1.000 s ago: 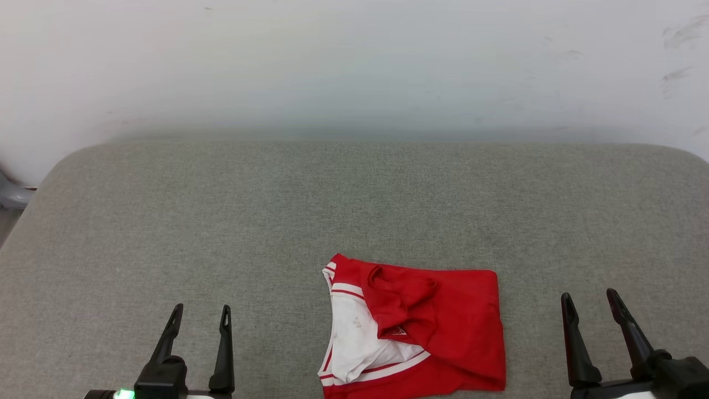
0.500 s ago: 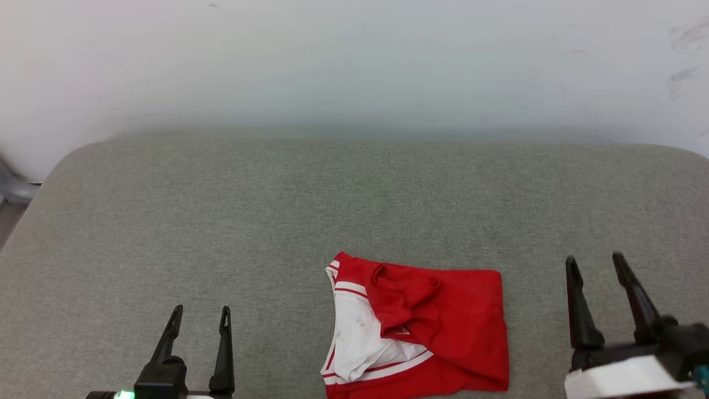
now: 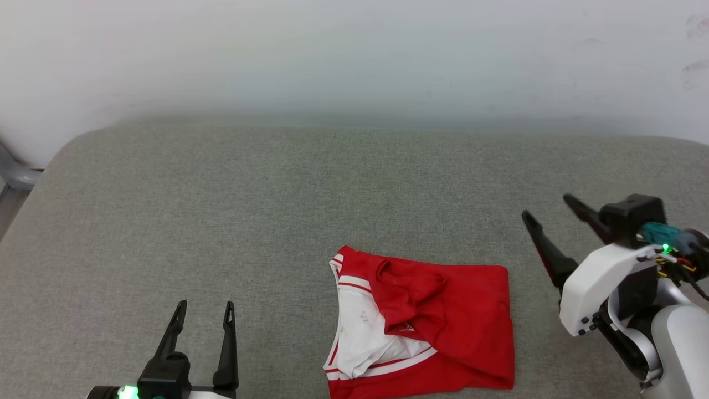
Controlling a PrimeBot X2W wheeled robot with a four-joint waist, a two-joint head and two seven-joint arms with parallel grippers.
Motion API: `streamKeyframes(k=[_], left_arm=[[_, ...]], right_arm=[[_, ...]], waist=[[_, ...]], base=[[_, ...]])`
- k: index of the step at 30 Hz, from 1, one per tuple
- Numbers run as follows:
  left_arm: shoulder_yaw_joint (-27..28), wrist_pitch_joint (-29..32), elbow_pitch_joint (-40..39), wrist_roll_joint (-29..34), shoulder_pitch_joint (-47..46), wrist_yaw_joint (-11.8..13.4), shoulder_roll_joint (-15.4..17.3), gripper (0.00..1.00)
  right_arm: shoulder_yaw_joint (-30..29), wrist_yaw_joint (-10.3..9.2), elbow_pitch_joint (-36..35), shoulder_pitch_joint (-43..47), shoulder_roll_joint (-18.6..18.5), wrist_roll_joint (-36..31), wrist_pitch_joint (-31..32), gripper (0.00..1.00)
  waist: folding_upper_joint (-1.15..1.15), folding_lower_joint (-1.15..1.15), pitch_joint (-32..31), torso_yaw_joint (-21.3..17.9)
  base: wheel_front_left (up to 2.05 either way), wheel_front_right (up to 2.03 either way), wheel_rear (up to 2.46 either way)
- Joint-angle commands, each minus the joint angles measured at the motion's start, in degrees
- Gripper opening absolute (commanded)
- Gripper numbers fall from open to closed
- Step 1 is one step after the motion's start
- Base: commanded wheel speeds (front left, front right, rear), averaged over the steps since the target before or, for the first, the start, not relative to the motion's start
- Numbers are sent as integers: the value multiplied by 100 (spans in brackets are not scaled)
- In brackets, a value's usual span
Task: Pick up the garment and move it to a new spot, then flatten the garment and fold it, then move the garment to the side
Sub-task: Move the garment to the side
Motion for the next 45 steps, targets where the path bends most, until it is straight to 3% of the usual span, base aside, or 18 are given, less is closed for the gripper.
streamKeyframes(k=[1,7,14,26,33,34,35,45], left_arm=[[-1,-12,-8,11,-92,-1,-6,100],[-7,-12,0,-17,-187,-17,-28,100],[-45,-12,-38,-14,-348,-49,-71,100],[-128,-12,-24,-6,-740,-119,-121,100],[-121,-12,24,5,-802,-141,-130,100],[-111,-12,30,8,-795,-140,-129,100],[-103,-12,35,10,-785,-140,-127,100],[-81,-12,34,38,-705,-122,-129,100]], right_arm=[[143,-5,93,-127,-127,206,384,100],[766,-5,407,-254,-747,1021,1709,100],[1066,-5,721,-318,-876,1889,2544,100],[1469,-4,1458,-220,-736,2226,2943,100],[1798,-3,1632,-77,-739,2332,2723,100],[1815,-3,1616,-117,-753,2341,2640,42],[1820,-3,1601,-163,-764,2351,2553,0],[1644,-8,1376,-603,-962,2327,1815,0]], waist=[[0,0,47,24],[0,0,188,118],[0,0,478,235],[0,0,1129,508],[0,0,1155,548],[0,0,1138,544],[0,0,1123,537],[0,0,1023,441]], base=[[0,0,0],[0,0,0],[0,0,0],[0,0,0],[0,0,0],[0,0,0],[0,0,0],[0,0,0]])
